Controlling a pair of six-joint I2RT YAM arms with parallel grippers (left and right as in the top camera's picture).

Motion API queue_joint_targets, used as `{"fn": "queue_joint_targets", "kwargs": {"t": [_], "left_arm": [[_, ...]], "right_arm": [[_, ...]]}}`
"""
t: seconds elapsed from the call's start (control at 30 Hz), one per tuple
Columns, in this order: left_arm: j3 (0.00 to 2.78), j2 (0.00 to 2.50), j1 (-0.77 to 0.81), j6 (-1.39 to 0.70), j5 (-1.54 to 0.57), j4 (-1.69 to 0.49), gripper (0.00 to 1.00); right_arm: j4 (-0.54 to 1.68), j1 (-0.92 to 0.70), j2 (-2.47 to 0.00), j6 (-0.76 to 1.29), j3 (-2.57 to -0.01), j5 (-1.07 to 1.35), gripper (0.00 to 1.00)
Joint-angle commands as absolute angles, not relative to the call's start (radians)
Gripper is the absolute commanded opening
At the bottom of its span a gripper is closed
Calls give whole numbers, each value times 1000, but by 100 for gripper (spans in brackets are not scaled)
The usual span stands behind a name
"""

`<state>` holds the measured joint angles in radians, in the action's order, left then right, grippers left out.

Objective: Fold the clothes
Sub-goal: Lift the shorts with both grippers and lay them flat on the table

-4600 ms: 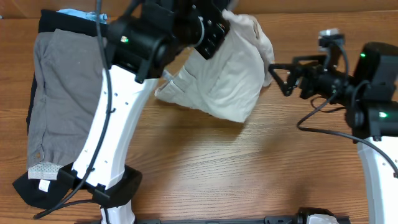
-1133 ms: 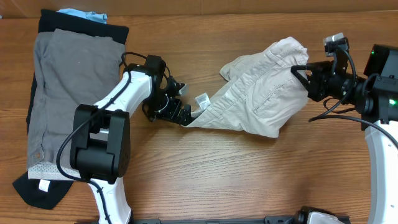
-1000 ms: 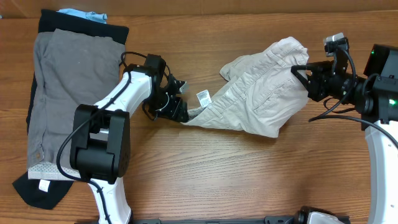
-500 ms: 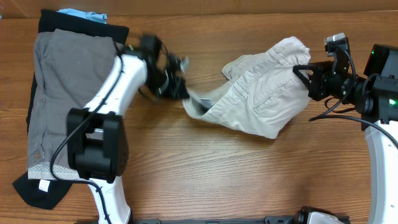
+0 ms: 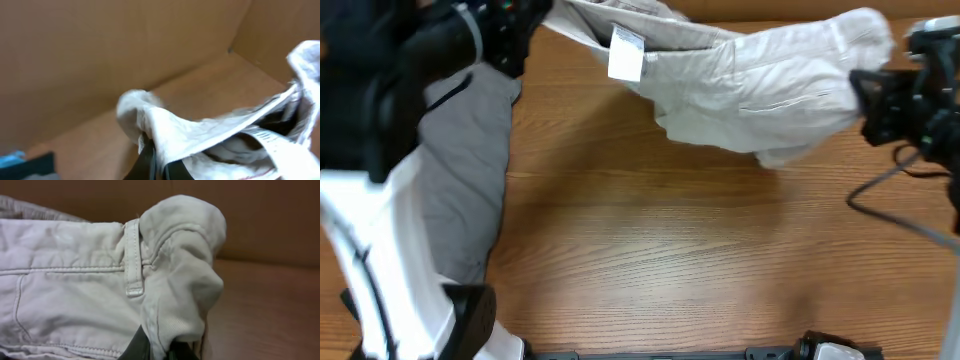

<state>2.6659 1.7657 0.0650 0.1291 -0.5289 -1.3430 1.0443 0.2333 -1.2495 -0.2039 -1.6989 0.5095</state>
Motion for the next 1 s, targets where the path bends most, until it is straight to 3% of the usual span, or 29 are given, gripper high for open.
{"fn": "queue_joint_targets", "kwargs": {"t": [0.0,0.27,0.47,0.77,0.97], "left_arm": [[2700,1697,36,107,-330,-1338,4],[2700,1526,33,68,-90,-1378,4],[2700,1470,33,44,37,-1464,4],[2667,1630,33,18,33,-1689,4],[2574,1800,33,14,3,-1686,4]], "right_arm": [[1119,277,-1217,-178,-1844,367,4],[1312,286,-1183,-148,-2087,310,4],[1400,286,-1174,-129,-2114,280,4],[1567,286,-1368,-122,-2112,338,4],[1584,273,-1563,-125,-2059,364,4]]}}
